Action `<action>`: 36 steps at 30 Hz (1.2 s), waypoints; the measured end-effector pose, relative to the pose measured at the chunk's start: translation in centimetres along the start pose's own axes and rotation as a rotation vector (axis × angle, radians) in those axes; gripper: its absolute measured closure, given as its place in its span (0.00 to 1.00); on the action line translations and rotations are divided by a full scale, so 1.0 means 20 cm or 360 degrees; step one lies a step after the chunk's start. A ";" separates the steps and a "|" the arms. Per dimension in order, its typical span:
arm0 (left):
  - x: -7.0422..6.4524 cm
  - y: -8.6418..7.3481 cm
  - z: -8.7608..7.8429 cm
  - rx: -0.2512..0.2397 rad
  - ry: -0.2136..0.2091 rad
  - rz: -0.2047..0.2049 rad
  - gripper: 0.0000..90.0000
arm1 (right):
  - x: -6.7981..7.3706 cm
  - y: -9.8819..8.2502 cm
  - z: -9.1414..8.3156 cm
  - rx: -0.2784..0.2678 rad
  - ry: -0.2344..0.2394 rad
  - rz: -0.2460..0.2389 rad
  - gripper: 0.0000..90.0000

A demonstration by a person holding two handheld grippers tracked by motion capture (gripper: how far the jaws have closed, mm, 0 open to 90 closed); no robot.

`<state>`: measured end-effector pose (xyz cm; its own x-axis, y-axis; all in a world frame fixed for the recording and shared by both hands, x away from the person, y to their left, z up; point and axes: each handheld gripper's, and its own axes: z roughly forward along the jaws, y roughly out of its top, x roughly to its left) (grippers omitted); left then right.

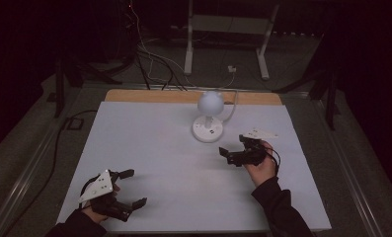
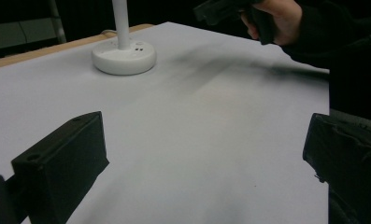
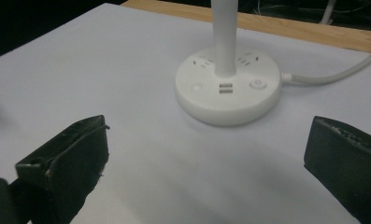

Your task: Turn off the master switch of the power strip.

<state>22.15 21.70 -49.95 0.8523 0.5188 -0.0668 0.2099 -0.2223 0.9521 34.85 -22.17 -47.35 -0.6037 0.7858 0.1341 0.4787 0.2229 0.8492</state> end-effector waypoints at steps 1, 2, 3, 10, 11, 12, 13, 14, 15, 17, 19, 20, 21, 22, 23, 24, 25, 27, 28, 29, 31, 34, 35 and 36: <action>0.00 0.00 0.00 0.0001 0.0001 0.0000 0.00 | 0.00 -0.01 -0.02 -0.0006 -0.0005 -0.0014 0.00; 0.00 0.00 0.00 0.0001 0.0002 -0.0004 0.00 | 0.01 -0.03 -0.03 -0.0001 -0.0003 -0.0019 0.00; 0.00 0.00 0.00 0.0002 0.0002 -0.0003 0.00 | 0.01 -0.04 -0.04 0.0003 -0.0003 -0.0025 0.00; 0.00 0.00 0.00 0.0007 0.0001 0.0000 0.00 | 0.02 -0.14 -0.13 0.0052 0.0014 -0.0044 0.00; 0.00 0.00 0.00 0.0007 0.0002 -0.0001 0.00 | 0.02 -0.16 -0.15 0.0049 0.0016 -0.0050 0.00; 0.00 0.00 0.00 0.0006 0.0002 -0.0002 0.00 | 0.02 -0.17 -0.16 0.0046 0.0012 -0.0052 0.00; 0.00 0.00 0.00 0.0006 0.0001 -0.0002 0.00 | 0.02 -0.19 -0.17 0.0047 0.0013 -0.0055 0.00; 0.00 0.00 0.00 0.0006 0.0001 -0.0002 0.00 | 0.02 -0.20 -0.18 0.0038 0.0013 -0.0051 0.00; 0.00 0.00 0.00 0.0007 0.0001 -0.0001 0.00 | 0.02 -0.21 -0.20 0.0031 0.0012 -0.0044 0.00; 0.00 0.00 0.00 0.0007 0.0000 -0.0001 0.00 | 0.01 -0.23 -0.22 0.0040 0.0034 -0.0018 0.00; 0.00 0.00 0.00 0.0007 0.0000 -0.0001 0.00 | 0.00 -0.26 -0.25 0.0042 0.0033 -0.0007 0.00; 0.00 0.00 0.00 0.0005 0.0000 -0.0003 0.00 | 0.00 -0.27 -0.26 0.0040 0.0023 -0.0009 0.00; 0.00 0.00 0.00 0.0006 -0.0001 -0.0002 0.00 | 0.00 -0.28 -0.27 0.0030 0.0000 -0.0016 0.00; 0.00 0.00 0.00 0.0007 -0.0001 -0.0001 0.00 | 0.00 -0.29 -0.29 0.0033 -0.0015 -0.0020 0.00; 0.00 0.00 0.00 0.0006 -0.0001 -0.0002 0.00 | 0.00 -0.30 -0.30 0.0032 -0.0019 -0.0014 0.00; 0.00 0.00 0.00 0.0005 -0.0001 -0.0001 0.00 | -0.01 -0.31 -0.32 0.0024 -0.0023 -0.0004 0.00; 0.00 0.00 0.00 0.0005 -0.0001 -0.0001 0.00 | -0.01 -0.32 -0.33 0.0025 -0.0030 0.0002 0.00; 0.00 0.00 0.00 0.0005 -0.0002 -0.0004 0.00 | -0.01 -0.34 -0.36 0.0017 -0.0050 -0.0002 0.00; 0.00 0.00 0.00 0.0005 -0.0001 -0.0005 0.00 | -0.01 -0.35 -0.38 0.0010 -0.0061 -0.0002 0.00; 0.00 0.00 0.00 0.0006 -0.0001 -0.0004 0.00 | -0.01 -0.36 -0.39 0.0006 -0.0069 -0.0005 0.00; 0.00 0.00 0.00 0.0007 0.0000 -0.0004 0.00 | -0.02 -0.38 -0.41 0.0004 -0.0090 -0.0023 0.00; 0.00 0.00 0.00 0.0005 0.0000 -0.0006 0.00 | -0.02 -0.41 -0.43 0.0040 -0.0089 -0.0020 0.00; 0.00 0.00 0.00 0.0006 0.0000 -0.0005 0.00 | -0.02 -0.42 -0.44 0.0054 -0.0087 -0.0024 0.00; 0.00 0.00 0.00 0.0007 0.0000 -0.0005 0.00 | -0.02 -0.42 -0.45 0.0060 -0.0096 -0.0031 0.00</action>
<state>22.13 21.60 -49.99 0.8515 0.5197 -0.0699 0.2148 -0.2239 0.9506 25.34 -29.63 -50.03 -0.5741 0.8143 0.0857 0.4915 0.2591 0.8314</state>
